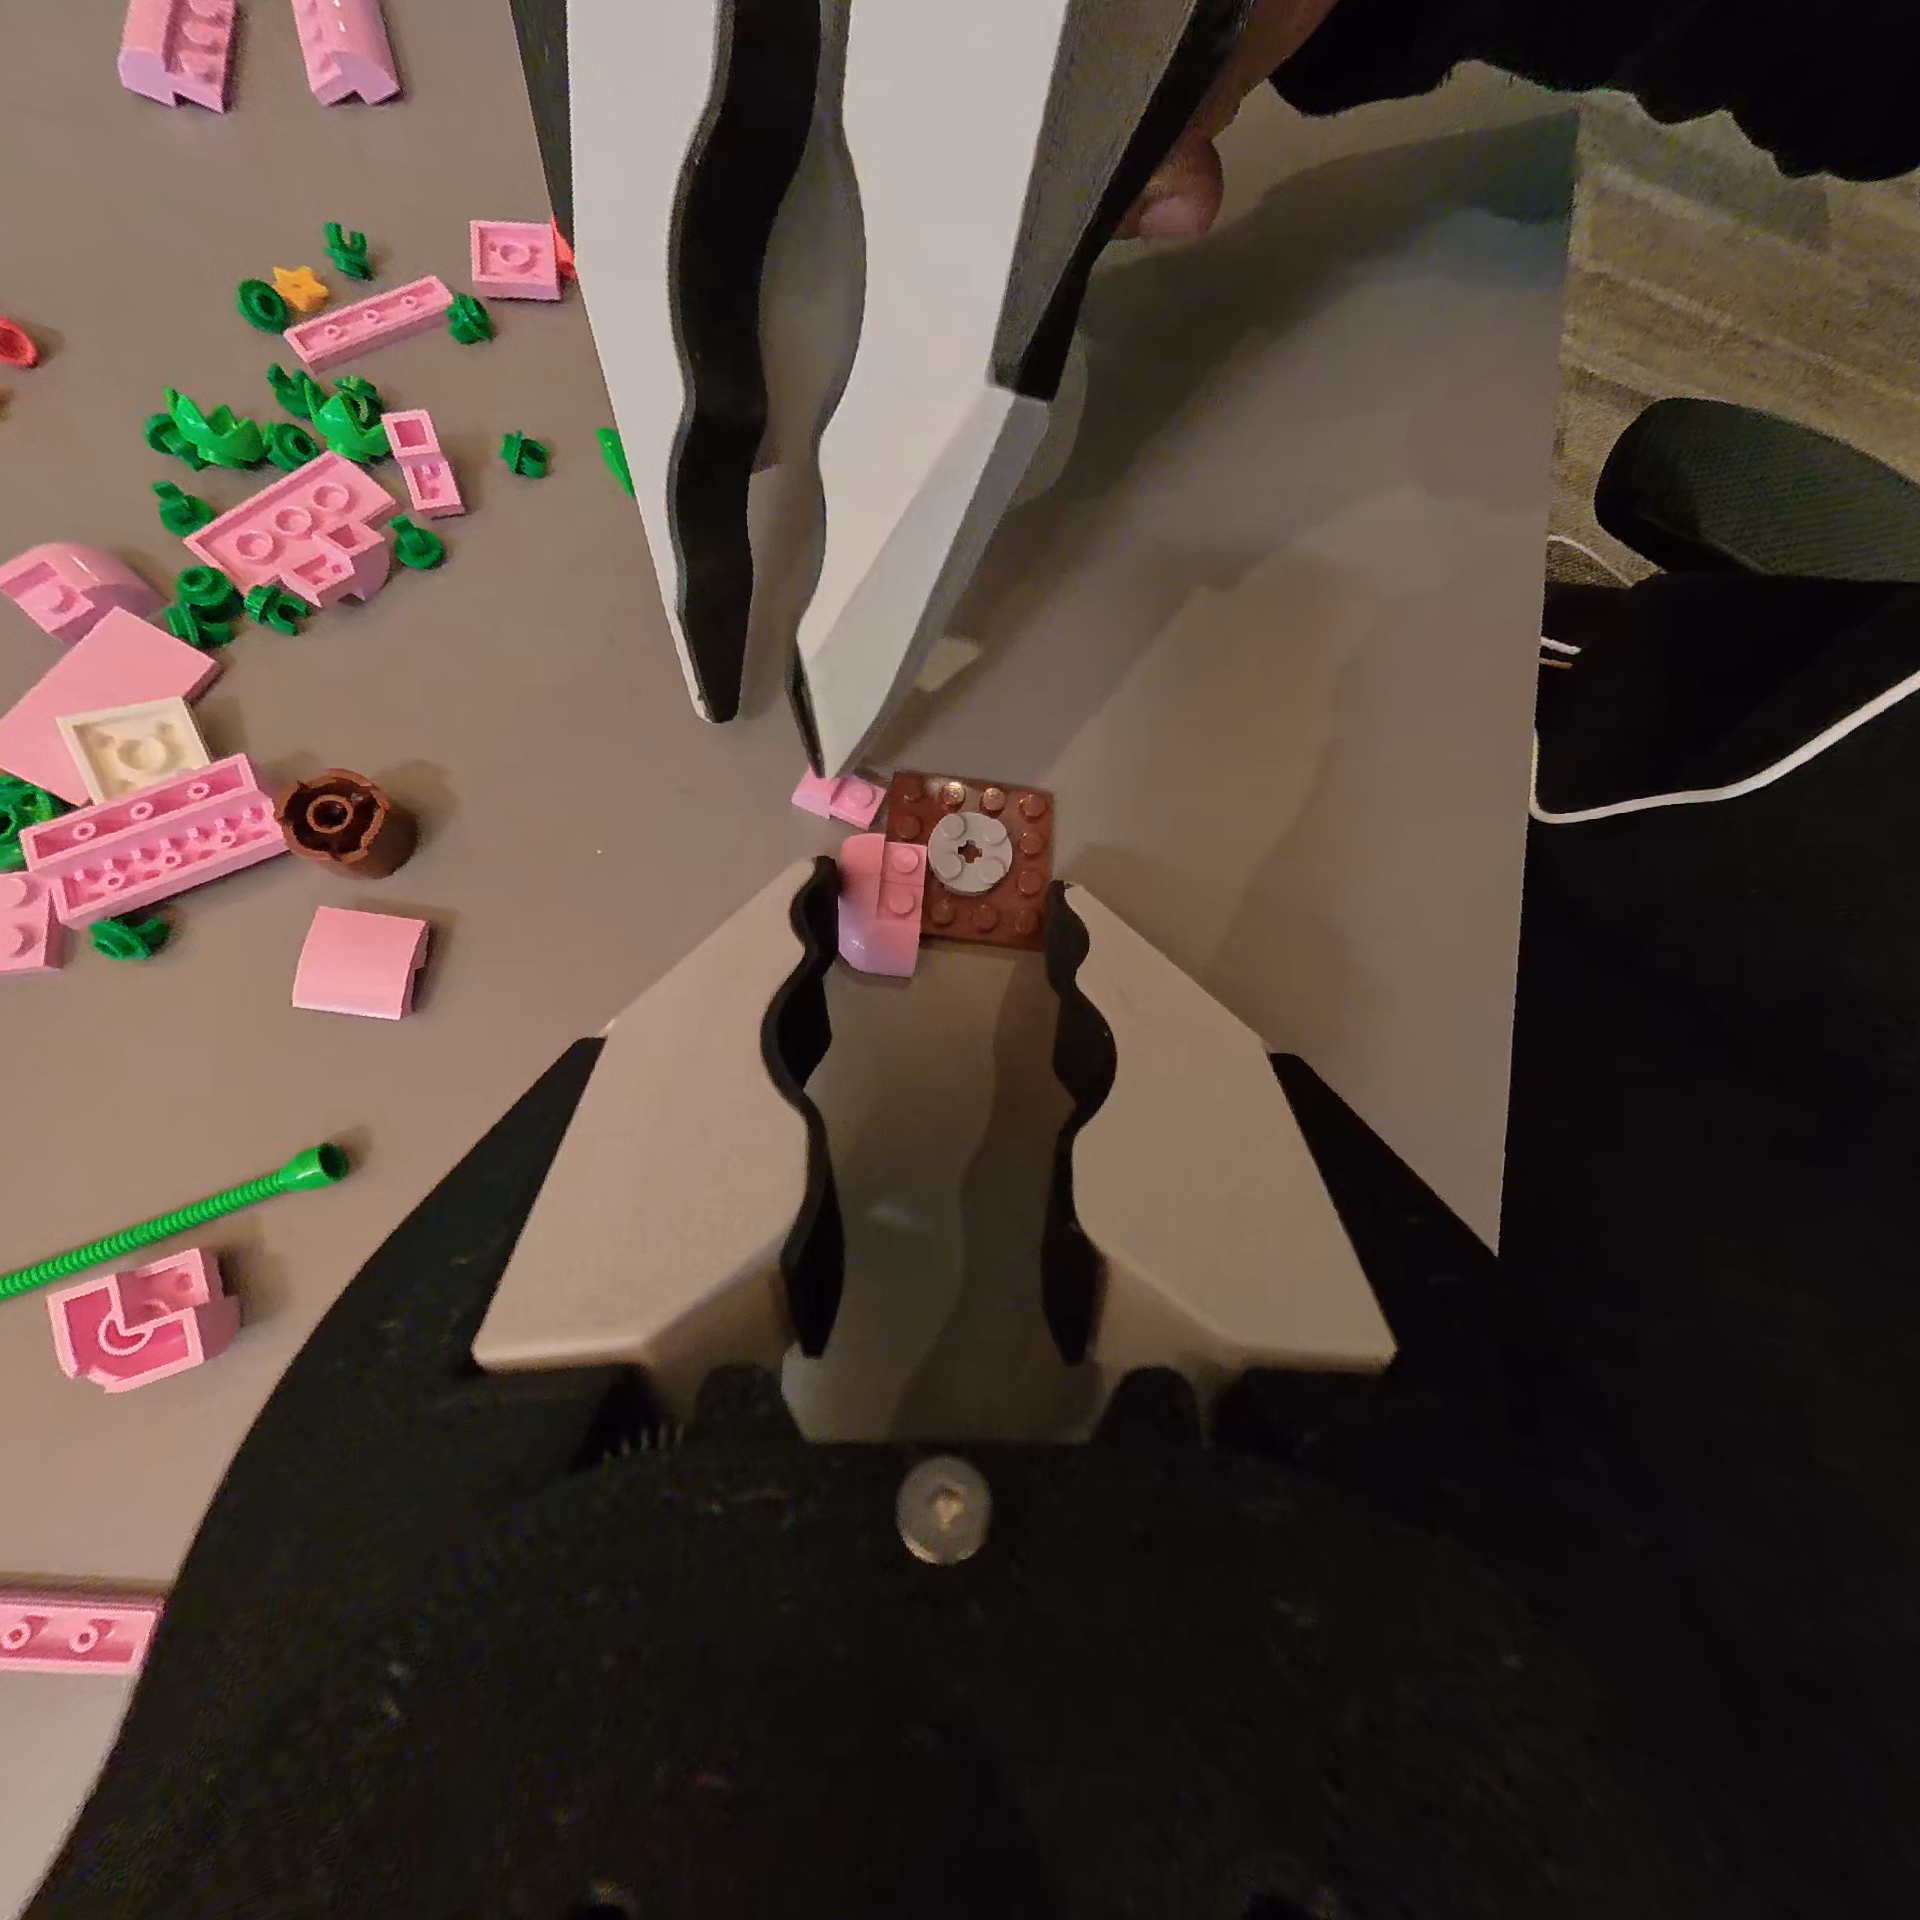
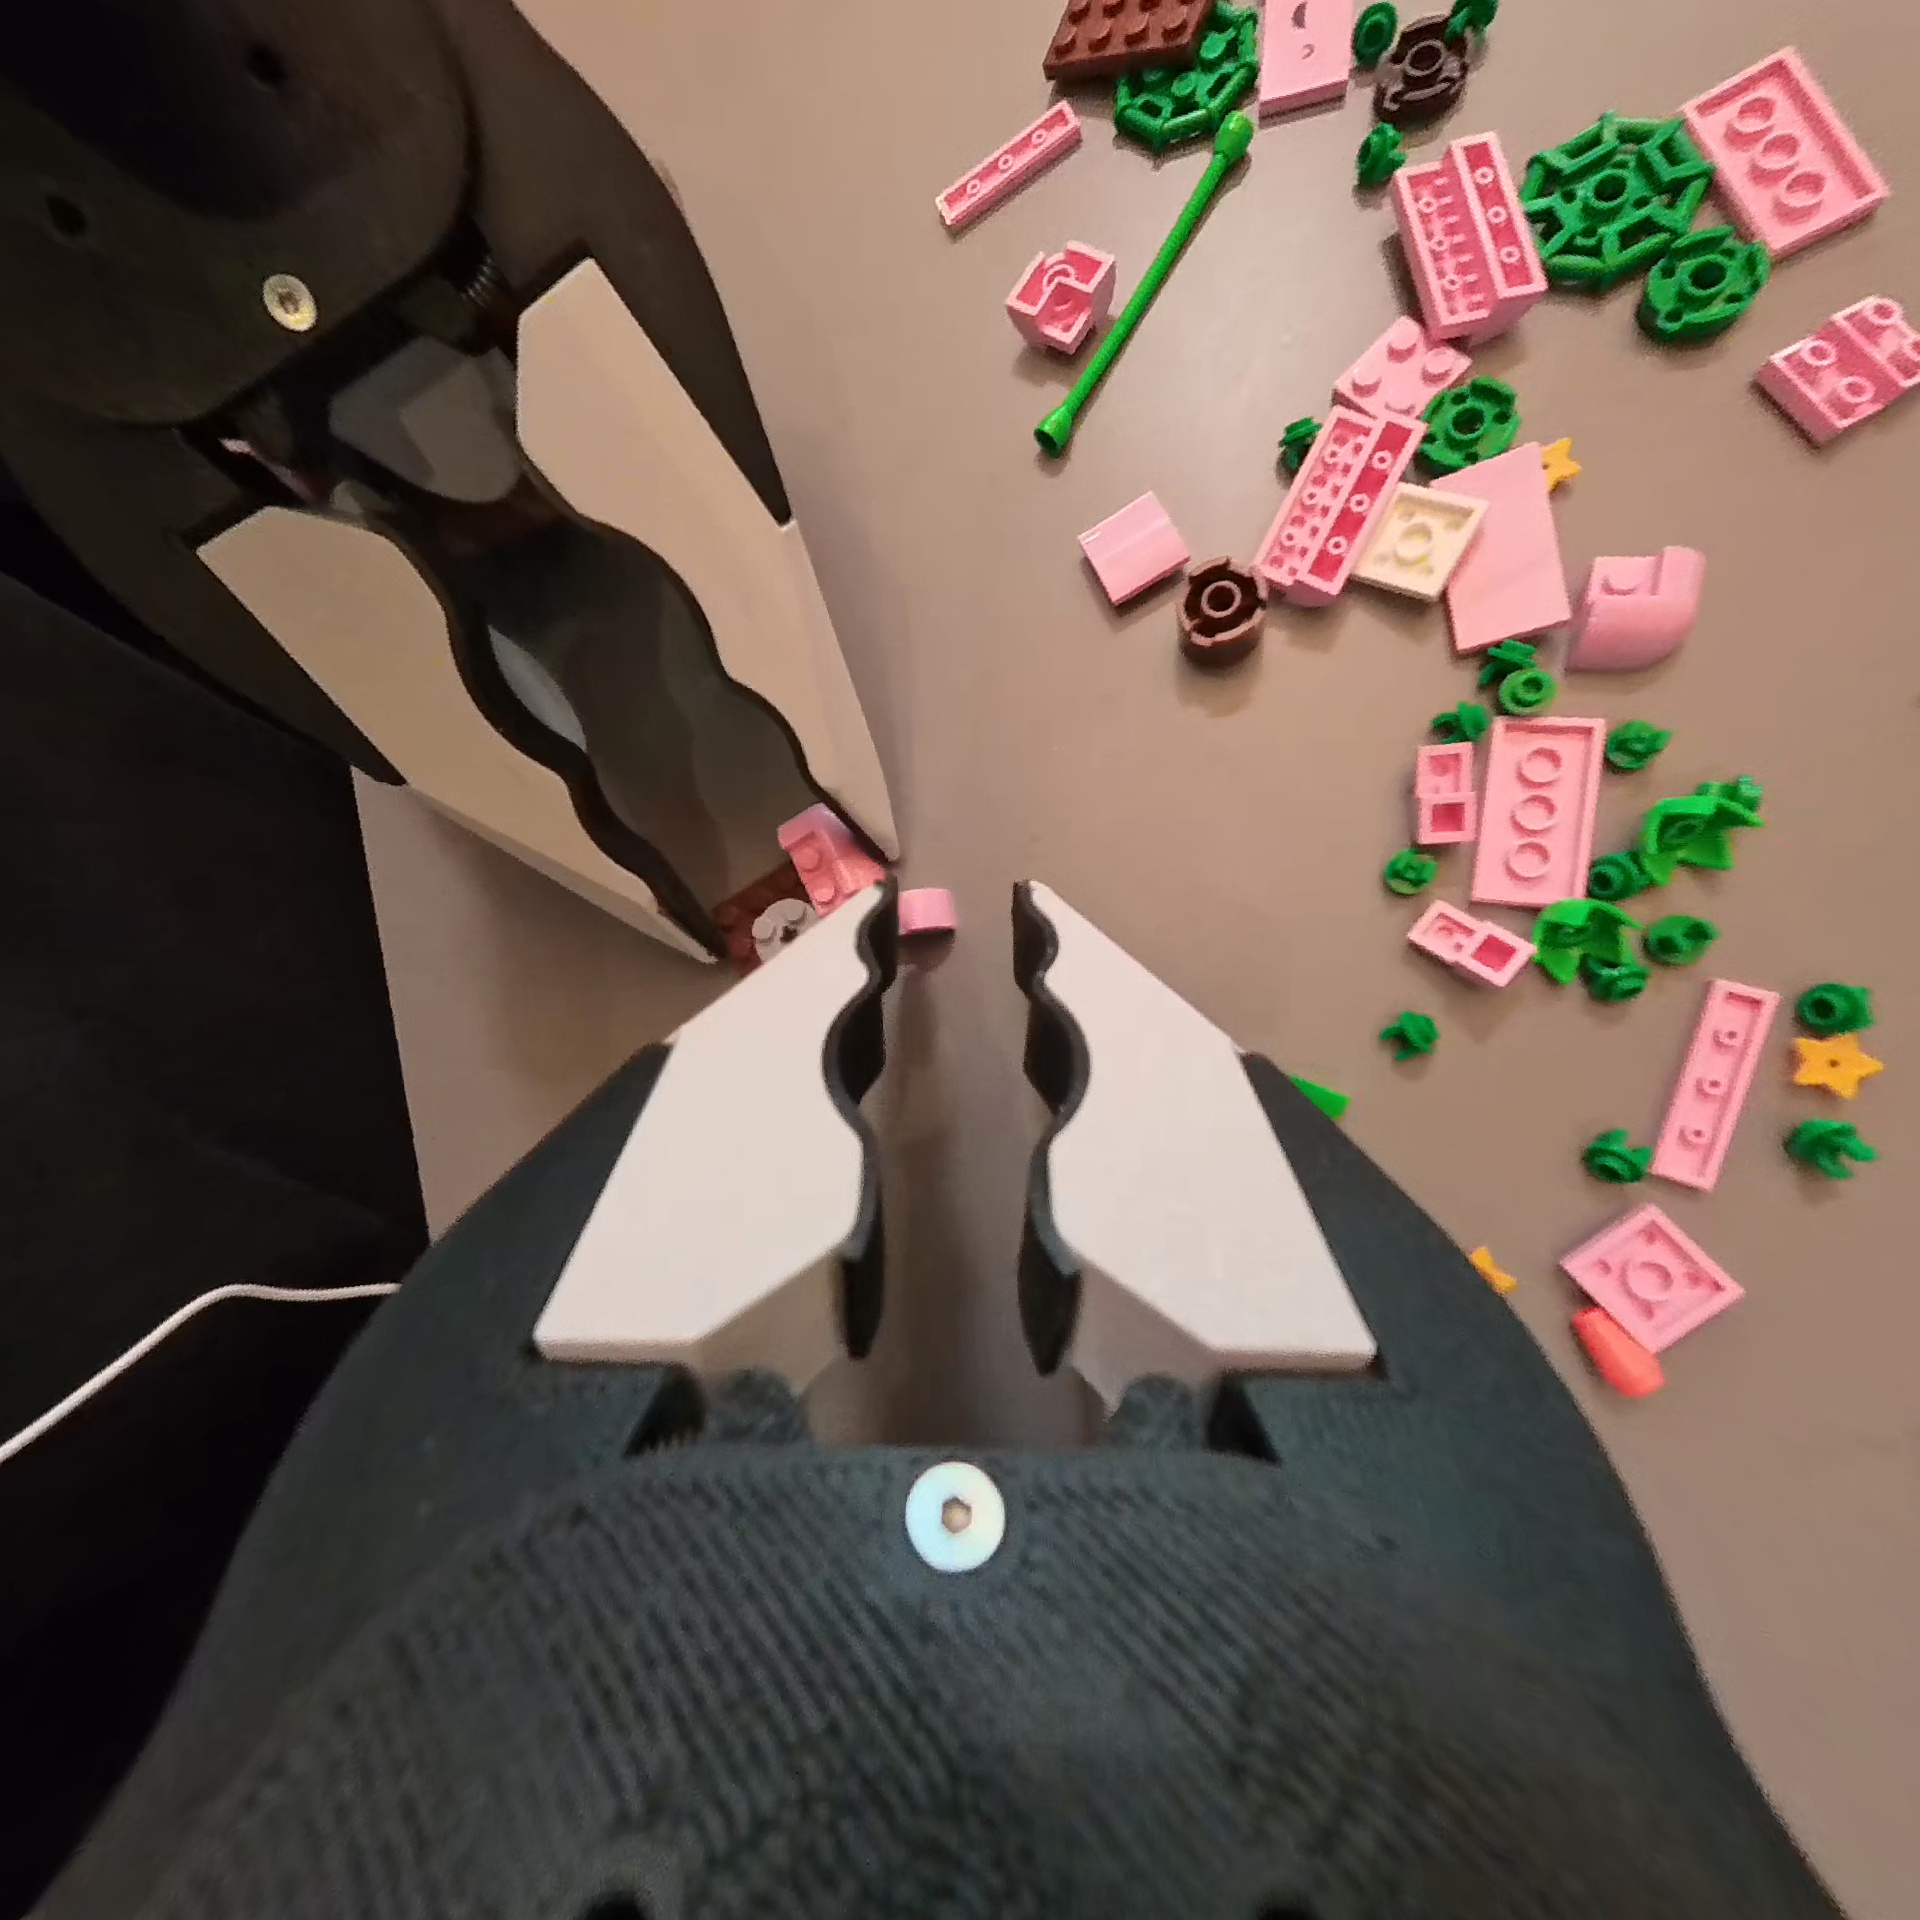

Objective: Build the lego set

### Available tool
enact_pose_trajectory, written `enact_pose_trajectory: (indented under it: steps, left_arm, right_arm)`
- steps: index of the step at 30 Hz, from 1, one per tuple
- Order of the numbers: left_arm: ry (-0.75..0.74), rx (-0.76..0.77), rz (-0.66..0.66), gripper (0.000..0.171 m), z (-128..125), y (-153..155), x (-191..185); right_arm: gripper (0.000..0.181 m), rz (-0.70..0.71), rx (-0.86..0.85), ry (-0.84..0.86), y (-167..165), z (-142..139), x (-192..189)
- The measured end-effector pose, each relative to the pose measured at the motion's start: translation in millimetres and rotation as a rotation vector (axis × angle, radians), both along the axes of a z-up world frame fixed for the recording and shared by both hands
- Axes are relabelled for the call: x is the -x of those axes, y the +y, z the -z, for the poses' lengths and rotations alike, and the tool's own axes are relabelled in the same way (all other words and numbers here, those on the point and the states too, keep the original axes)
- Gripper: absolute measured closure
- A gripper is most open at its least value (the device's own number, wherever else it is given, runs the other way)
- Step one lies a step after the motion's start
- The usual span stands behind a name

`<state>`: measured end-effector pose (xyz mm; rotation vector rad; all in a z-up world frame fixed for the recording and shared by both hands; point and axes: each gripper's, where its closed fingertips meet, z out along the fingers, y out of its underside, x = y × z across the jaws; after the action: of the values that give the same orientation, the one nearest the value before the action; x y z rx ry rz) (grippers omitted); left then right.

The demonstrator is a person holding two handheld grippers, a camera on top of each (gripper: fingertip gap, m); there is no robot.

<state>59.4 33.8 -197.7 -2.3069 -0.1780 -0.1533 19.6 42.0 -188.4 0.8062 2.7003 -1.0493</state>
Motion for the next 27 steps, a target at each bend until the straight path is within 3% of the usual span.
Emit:
enact_pose_trajectory:
  steps: [27]
  left_arm:
    - [-0.001, 0.000, 0.001, 0.134, 0.2, 0.0, -0.3]
  right_arm:
    - [0.163, 0.004, -0.052, 0.075, 1.7, -2.8, -5.6]
